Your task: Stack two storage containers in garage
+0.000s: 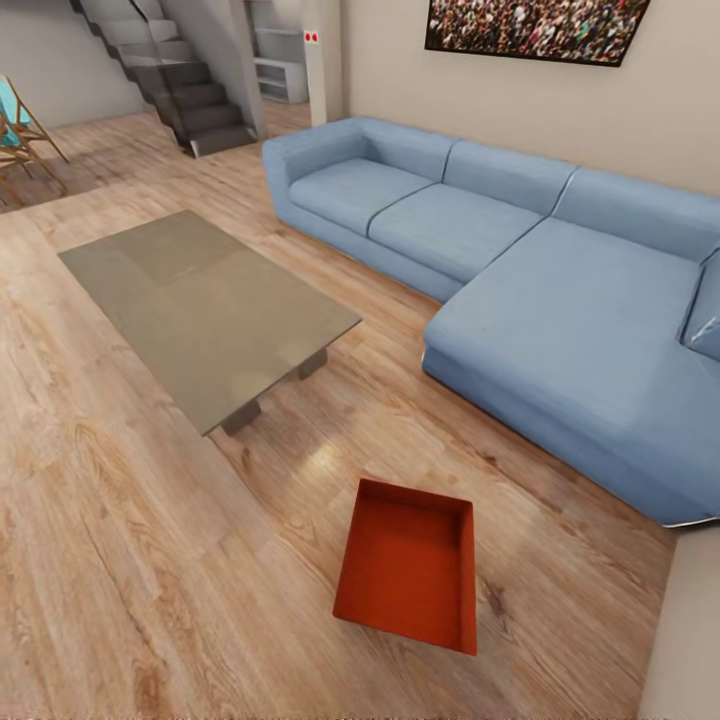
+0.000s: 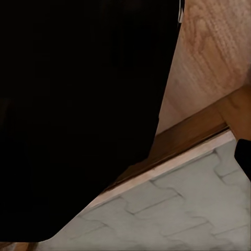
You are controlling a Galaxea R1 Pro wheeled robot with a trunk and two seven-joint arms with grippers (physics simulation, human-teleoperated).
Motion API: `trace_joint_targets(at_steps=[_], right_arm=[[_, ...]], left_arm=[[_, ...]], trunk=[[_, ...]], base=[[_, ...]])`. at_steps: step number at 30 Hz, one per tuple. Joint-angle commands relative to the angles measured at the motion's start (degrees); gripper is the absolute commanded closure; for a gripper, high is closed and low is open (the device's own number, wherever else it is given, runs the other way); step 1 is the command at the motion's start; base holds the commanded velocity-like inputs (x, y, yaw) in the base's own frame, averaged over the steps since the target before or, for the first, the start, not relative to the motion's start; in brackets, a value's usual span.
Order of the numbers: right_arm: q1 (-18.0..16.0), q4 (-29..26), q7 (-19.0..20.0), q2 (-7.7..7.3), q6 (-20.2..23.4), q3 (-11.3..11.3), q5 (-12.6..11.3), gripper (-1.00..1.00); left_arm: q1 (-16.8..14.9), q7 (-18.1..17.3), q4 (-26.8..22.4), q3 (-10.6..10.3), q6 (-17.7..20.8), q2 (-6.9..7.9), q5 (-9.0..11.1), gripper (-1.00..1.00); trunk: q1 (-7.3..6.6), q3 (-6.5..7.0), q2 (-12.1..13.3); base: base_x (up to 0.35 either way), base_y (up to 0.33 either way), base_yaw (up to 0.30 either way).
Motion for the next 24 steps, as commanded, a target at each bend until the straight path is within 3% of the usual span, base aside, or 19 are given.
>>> trace_joint_targets(at_steps=[1, 5, 24], right_arm=[[-0.1, 0.2, -0.1, 0.03, -0.3, 0.4, 0.3, -1.00], [-0.1, 0.1, -0.2, 0.08, -0.3, 0.4, 0.2, -1.00], [-0.1, 0.2, -0.2, -0.02, -0.3, 0.5, 0.5, -1.00]], left_arm=[[0.0, 0.1, 0.0, 0.5, -0.2, -0.03, 0.0, -1.00], [0.0, 0.1, 0.1, 0.5, -0.2, -0.05, 0.0, -1.00], [0.0, 0.1, 0.1, 0.5, -0.2, 0.16, 0.1, -1.00]], trunk=[[0.00, -0.13, 0.0], [0.00, -0.49, 0.0], [4.17, -5.65, -7.6]], base=[[0.000, 0.000, 0.000], [0.000, 0.000, 0.000], [0.000, 0.000, 0.000]])
